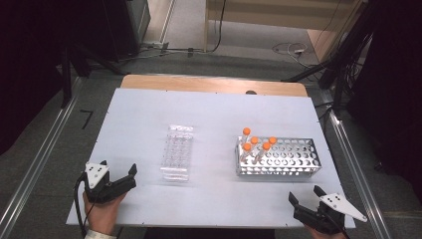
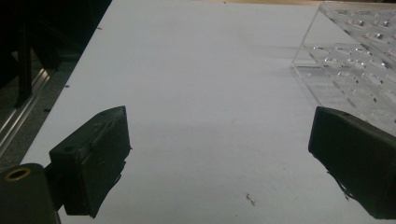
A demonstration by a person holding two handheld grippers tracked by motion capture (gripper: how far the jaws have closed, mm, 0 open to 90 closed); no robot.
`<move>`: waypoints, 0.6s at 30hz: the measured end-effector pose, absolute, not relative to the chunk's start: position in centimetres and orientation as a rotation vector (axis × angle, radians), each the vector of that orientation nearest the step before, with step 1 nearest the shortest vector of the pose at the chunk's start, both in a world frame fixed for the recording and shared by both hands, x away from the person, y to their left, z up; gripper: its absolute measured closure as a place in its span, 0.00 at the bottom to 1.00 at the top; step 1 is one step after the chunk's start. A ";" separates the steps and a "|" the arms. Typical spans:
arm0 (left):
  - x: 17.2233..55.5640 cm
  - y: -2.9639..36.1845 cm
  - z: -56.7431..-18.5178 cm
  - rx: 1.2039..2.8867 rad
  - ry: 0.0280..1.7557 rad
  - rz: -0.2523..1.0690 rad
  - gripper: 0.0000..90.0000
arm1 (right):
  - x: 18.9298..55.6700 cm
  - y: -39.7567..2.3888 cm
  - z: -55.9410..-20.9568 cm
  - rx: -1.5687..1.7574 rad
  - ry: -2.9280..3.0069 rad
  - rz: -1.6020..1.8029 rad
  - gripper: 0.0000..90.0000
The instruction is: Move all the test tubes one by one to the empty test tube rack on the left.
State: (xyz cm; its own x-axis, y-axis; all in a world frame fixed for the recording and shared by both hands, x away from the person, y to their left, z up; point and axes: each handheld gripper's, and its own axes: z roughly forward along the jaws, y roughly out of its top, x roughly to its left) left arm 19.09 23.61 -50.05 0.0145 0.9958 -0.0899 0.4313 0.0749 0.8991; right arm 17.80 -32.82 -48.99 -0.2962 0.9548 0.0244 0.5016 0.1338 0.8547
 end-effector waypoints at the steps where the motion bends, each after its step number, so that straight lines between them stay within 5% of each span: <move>1: 19.2 23.6 -50.1 1.478 1.537 0.873 0.07 | 17.8 -32.8 -49.0 1.393 1.867 1.078 0.11; 18: 19.4 23.8 -50.1 1.471 1.545 0.889 0.07 | 17.8 -32.3 -47.7 1.352 1.851 1.158 0.12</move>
State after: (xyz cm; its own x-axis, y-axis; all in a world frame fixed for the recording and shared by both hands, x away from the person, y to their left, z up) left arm 19.45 23.75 -50.08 0.0039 0.9965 -0.0832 0.4285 0.0735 0.9005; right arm 17.83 -32.33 -47.67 -0.3300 0.9429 0.0460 0.4537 0.1157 0.8836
